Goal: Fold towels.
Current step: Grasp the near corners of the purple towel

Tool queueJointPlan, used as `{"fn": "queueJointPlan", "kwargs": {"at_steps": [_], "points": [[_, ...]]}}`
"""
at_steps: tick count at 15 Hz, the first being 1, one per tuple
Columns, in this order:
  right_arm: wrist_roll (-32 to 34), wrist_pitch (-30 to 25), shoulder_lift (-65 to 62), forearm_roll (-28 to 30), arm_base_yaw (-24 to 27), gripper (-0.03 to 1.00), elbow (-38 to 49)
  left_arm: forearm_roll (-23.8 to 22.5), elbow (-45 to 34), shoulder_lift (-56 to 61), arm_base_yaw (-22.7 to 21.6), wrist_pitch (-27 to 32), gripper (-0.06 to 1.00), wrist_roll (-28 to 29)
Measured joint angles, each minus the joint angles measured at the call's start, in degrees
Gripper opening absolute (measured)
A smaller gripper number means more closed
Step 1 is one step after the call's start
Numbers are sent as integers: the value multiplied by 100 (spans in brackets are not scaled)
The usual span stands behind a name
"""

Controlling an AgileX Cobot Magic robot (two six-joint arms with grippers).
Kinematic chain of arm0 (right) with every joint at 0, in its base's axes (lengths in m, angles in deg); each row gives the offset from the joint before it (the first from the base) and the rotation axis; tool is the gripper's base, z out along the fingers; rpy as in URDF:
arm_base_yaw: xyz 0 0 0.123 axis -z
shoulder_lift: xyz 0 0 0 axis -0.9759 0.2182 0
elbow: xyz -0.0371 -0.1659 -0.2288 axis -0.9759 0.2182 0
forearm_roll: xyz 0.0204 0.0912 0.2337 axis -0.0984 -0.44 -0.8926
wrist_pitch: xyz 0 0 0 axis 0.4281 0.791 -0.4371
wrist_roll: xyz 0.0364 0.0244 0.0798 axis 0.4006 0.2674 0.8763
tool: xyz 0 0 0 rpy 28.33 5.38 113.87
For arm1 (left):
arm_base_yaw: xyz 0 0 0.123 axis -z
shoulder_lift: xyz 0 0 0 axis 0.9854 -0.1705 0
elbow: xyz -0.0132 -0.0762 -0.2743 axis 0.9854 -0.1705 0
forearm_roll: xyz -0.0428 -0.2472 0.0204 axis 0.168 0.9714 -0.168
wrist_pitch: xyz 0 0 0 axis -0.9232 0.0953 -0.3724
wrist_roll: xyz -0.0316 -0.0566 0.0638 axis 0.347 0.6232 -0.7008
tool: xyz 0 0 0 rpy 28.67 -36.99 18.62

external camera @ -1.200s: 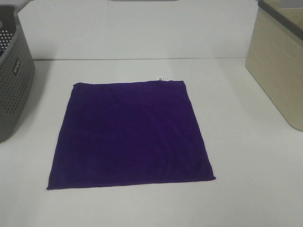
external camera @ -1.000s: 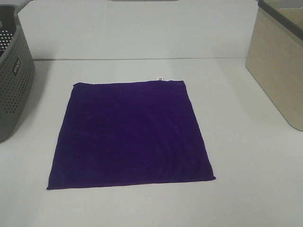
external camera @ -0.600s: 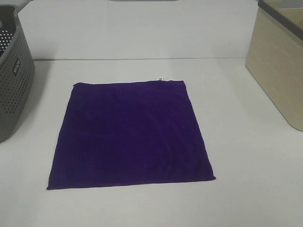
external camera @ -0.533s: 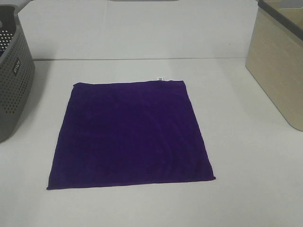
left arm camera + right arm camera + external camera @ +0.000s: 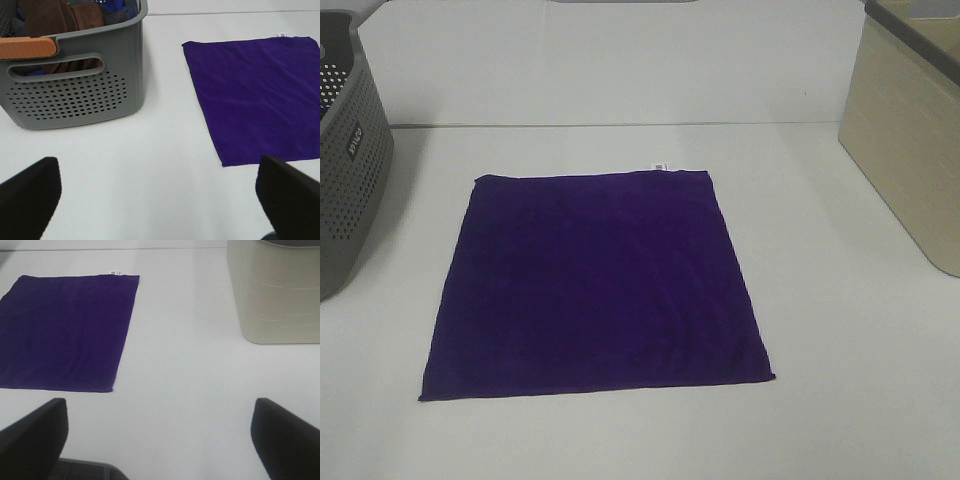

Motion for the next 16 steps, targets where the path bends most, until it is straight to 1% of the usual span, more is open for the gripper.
{"fn": "queueJointPlan", "kwargs": {"at_steps": [16], "points": [[0, 0, 0, -6, 0, 96, 0, 52, 0, 0, 0, 0, 99, 6]]}}
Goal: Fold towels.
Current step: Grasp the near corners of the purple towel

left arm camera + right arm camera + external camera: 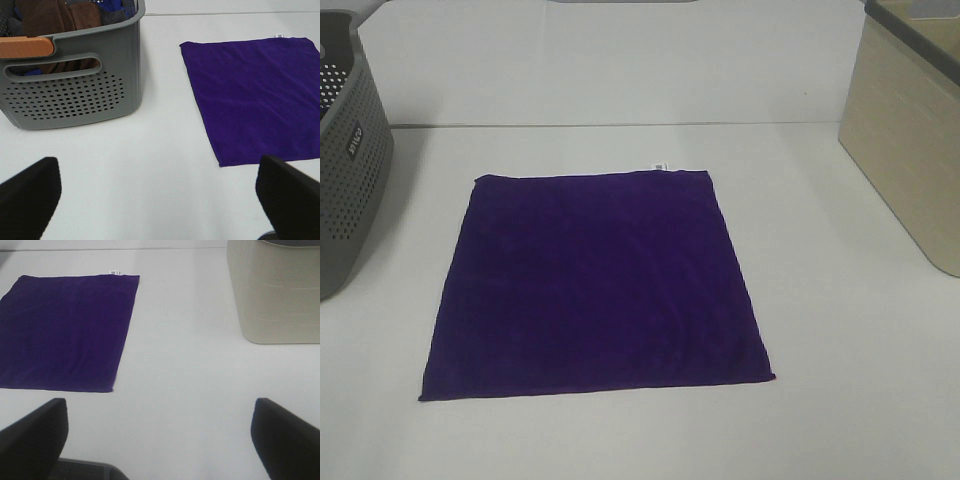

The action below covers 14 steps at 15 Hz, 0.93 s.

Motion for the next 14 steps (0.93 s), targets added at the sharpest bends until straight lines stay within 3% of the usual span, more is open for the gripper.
{"fn": "queueJointPlan", "kwargs": {"at_steps": [14], "points": [[46, 0, 0, -34, 0, 96, 0, 17, 0, 0, 0, 0, 99, 0]]}}
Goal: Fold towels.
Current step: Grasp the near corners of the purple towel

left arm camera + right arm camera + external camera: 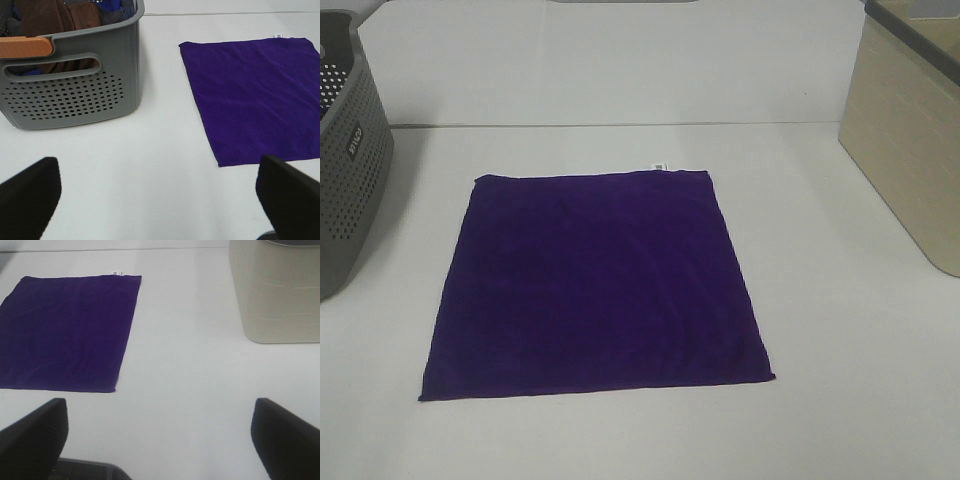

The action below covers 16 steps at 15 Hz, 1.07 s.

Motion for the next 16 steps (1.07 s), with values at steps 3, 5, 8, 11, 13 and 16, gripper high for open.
{"fn": "queueJointPlan", "kwargs": {"at_steps": [3, 5, 8, 11, 13, 16], "points": [[0, 0, 0, 0, 0, 96, 0, 0, 0, 0, 0, 0, 99, 0], [0, 0, 0, 0, 0, 96, 0, 29, 0, 0, 0, 0, 99, 0], [-132, -52, 338, -57, 0, 96, -275, 74, 40, -155, 0, 46, 99, 0], [-132, -6, 2309, -74, 0, 96, -1192, 57, 670, -2114, 0, 269, 99, 0], [-132, 17, 4108, -46, 0, 96, -1811, 0, 1089, -3707, 0, 86, 99, -6], [-521, 418, 6308, -149, 0, 96, -2080, 63, 1209, -5317, -6, -504, 99, -315]]}}
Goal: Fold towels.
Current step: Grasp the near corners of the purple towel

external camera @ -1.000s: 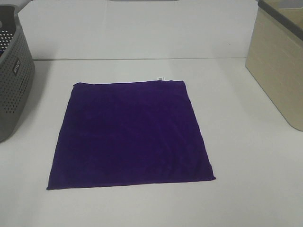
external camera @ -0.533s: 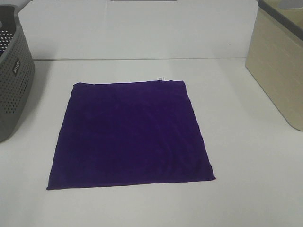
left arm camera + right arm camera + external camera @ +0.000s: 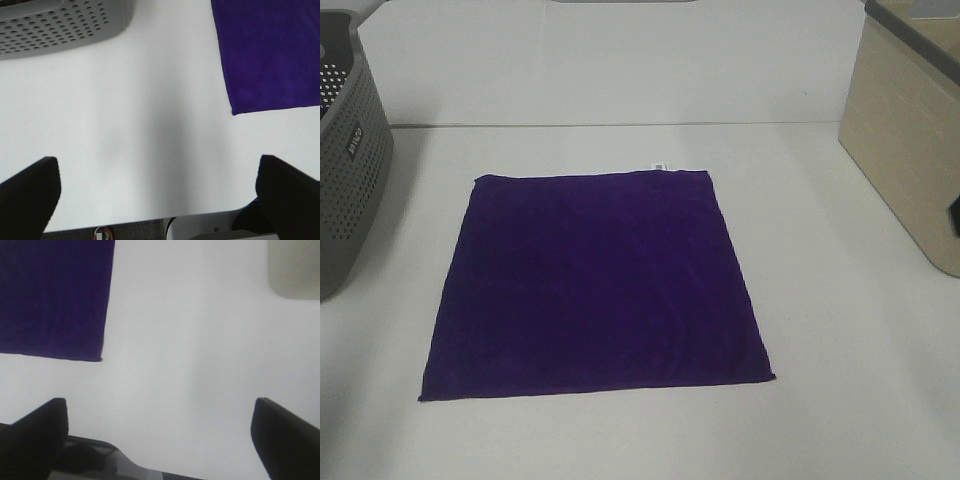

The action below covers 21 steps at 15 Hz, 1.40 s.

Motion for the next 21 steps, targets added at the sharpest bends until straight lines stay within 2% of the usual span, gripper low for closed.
{"fn": "queueJointPlan", "kwargs": {"at_steps": [1, 3, 4, 6, 7, 8, 10, 13, 16, 18, 21], "points": [[-773, 292, 1220, -911, 0, 96, 0, 579, 0, -854, -11, -315, 99, -498], [-2034, 332, 1896, -2601, 0, 95, 0, 1478, 0, -1530, -11, -424, 99, -1318], [-2401, 327, 2023, -2991, 0, 95, 0, 1713, 6, -1707, -11, -487, 99, -1524], [-3512, 229, 2475, -4137, 241, 94, 17, 2704, 6, -2441, -69, -539, 99, -2361], [-3994, 138, 2716, -4601, 596, 93, 109, 3277, -17, -2813, -155, -504, 99, -2790], [-4349, 17, 2922, -4841, 985, 92, 246, 3713, -63, -3111, -241, -481, 99, -3254], [-4693, 29, 3312, -5082, 1599, 91, 579, 4045, -97, -3730, -447, -384, 99, -3810], [-4990, 258, 4005, -5168, 1684, 91, 653, 4102, -92, -4618, -773, -493, 99, -4234], [-5025, 481, 4475, -5483, 1684, 91, 665, 4137, -86, -5082, -796, -693, 99, -4555], [-5180, 573, 4721, -5752, 1684, 91, 665, 4246, -63, -5369, -796, -705, 98, -4601], [-5283, 602, 5048, -5838, 1684, 91, 756, 4377, -40, -5437, -796, -682, 97, -4601]]}}
